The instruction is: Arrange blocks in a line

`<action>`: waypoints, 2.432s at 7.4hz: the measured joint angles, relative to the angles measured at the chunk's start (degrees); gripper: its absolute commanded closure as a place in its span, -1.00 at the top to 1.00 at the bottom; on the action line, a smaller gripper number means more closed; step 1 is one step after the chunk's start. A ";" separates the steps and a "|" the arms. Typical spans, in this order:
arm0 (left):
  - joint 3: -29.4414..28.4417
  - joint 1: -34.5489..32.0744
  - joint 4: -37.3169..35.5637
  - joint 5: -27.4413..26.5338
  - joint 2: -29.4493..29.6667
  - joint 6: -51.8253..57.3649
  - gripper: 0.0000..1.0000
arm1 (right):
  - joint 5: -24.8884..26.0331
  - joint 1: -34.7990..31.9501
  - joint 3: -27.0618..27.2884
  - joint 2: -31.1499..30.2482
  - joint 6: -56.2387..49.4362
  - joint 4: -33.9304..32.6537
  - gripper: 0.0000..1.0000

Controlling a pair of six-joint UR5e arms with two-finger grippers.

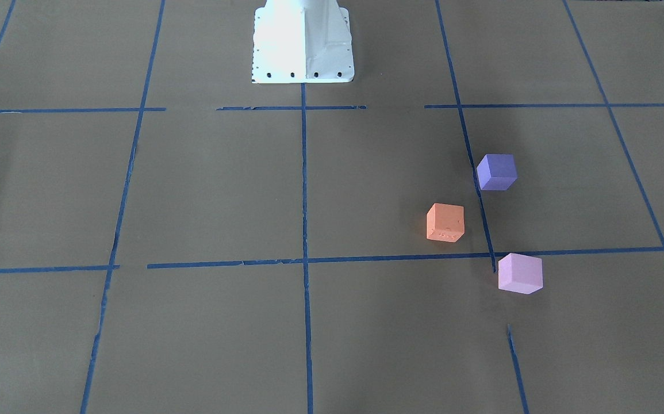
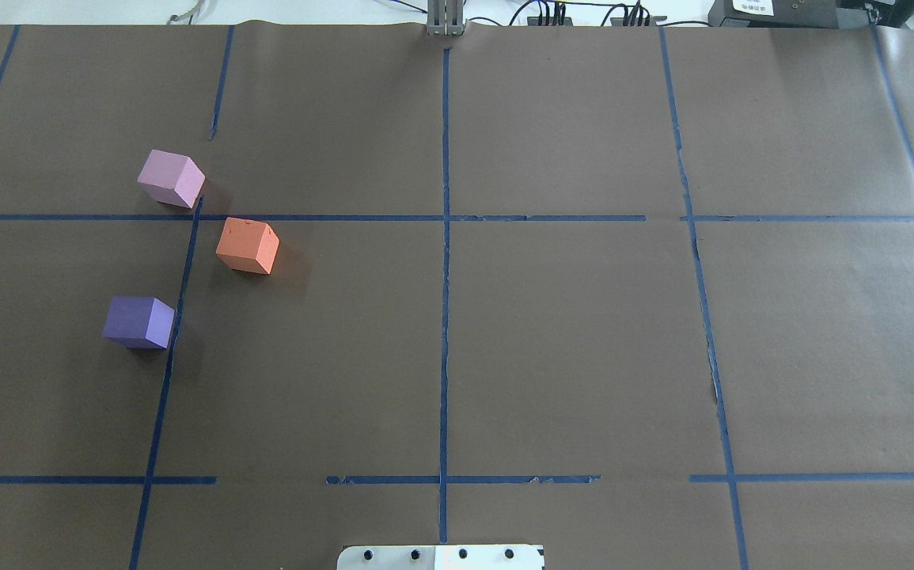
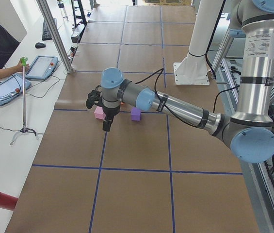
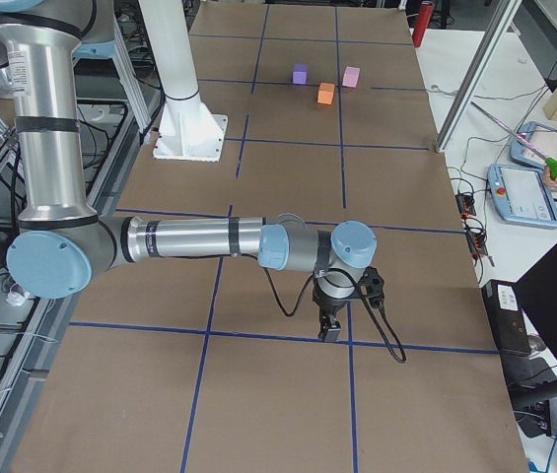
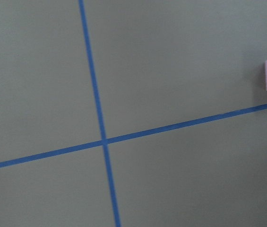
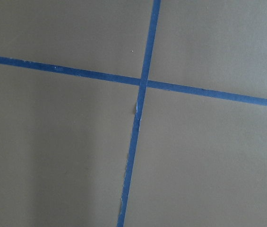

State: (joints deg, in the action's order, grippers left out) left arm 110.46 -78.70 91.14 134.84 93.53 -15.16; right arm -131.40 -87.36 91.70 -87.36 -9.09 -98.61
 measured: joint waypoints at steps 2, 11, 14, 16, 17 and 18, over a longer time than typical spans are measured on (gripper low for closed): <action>1.89 8.98 -5.06 -0.09 9.59 -13.72 1.00 | 0.00 0.00 -0.02 0.00 0.03 0.00 1.00; -16.72 28.17 2.26 -9.46 23.47 -25.46 1.00 | 0.00 0.00 -0.03 0.00 0.03 0.00 1.00; -19.90 30.73 7.29 -9.51 23.77 -29.50 1.00 | 0.00 0.00 -0.01 0.00 0.01 0.00 1.00; -21.55 31.12 8.66 -9.53 24.13 -29.95 1.00 | 0.00 -0.03 0.00 0.00 0.03 0.00 1.00; -22.26 31.18 9.13 -9.56 24.43 -30.10 1.00 | 0.00 -0.02 0.02 0.00 0.03 0.00 1.00; -22.74 31.20 9.40 -9.58 24.68 -30.47 1.00 | 0.00 -0.02 0.03 0.00 0.03 0.00 1.00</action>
State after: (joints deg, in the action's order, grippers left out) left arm 87.71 -47.49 100.54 125.26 118.21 -45.63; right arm -131.40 -87.38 91.73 -87.36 -9.06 -98.61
